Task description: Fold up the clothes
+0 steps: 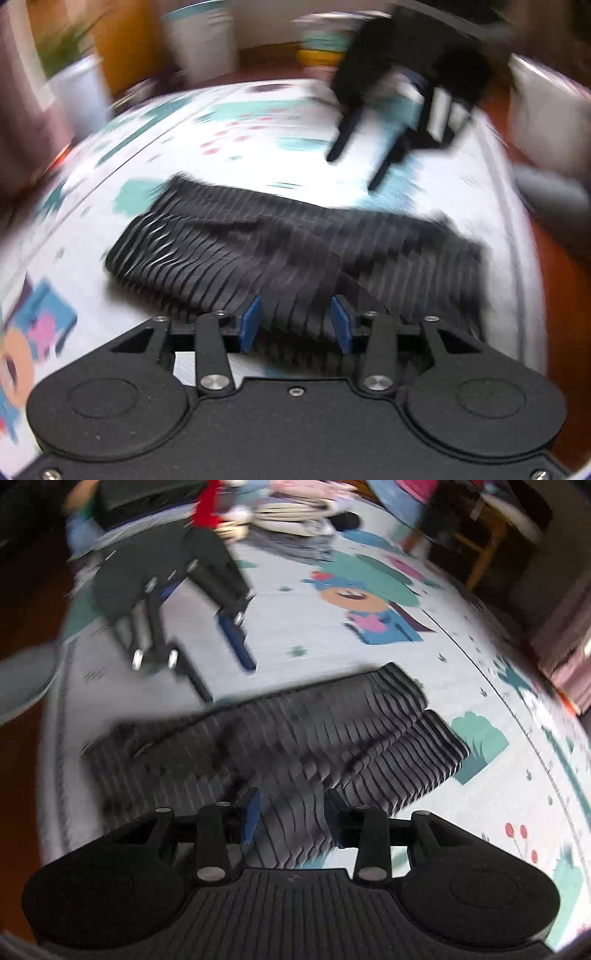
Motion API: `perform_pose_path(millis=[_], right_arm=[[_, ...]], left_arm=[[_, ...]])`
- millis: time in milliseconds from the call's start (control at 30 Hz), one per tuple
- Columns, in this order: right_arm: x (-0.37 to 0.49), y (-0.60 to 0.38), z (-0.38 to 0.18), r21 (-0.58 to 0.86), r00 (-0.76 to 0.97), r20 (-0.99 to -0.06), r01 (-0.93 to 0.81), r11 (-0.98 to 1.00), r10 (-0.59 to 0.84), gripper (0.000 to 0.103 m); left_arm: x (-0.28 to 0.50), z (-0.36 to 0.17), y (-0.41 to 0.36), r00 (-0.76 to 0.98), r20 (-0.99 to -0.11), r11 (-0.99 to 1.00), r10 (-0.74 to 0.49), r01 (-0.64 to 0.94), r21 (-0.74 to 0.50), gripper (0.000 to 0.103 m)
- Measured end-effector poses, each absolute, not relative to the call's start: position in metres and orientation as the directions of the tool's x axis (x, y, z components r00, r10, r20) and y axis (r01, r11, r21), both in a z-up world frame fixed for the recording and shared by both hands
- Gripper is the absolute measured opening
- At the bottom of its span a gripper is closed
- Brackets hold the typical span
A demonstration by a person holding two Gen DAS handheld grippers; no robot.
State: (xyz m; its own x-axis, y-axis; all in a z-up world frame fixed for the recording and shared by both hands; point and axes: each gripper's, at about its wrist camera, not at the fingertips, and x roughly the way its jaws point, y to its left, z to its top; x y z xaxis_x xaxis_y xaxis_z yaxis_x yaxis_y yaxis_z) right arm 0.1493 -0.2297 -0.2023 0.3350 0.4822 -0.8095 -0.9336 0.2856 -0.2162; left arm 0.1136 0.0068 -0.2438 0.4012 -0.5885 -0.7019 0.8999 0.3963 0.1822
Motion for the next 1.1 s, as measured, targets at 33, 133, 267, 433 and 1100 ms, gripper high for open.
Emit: perform_pose_path(millis=[33,133,267,433,1100], right_arm=[[0.134,-0.236,-0.205,-0.224,0.323,-0.814,-0.942,0.252,0.483,0.043],[0.081,-0.251,-0.221,-0.278,0.309,-0.825,-0.951,0.135,0.473,0.055],[0.02,-0.258,-0.253,-0.351,0.33,-0.828,-0.936,0.04,0.453,0.054],[0.0,-0.247,-0.269,-0.418,0.354,-0.815,-0.907,-0.042,0.459,0.054],[0.097,-0.266,-0.238,0.043,0.255,-0.777,-0.89,0.453,0.575,0.011]], left_arm=[[0.1,-0.245,0.007,0.375,-0.71,0.331,-0.596,0.92,0.209,0.042],[0.053,-0.249,0.003,0.31,-0.721,0.16,-0.619,0.949,0.271,0.047],[0.0,-0.267,-0.004,0.252,-0.74,-0.055,-0.623,0.93,0.363,0.05],[-0.021,-0.291,0.001,0.336,-0.736,-0.239,-0.588,0.797,0.555,0.051],[-0.002,-0.31,0.001,0.379,-0.707,-0.53,-0.597,0.475,0.702,0.058]])
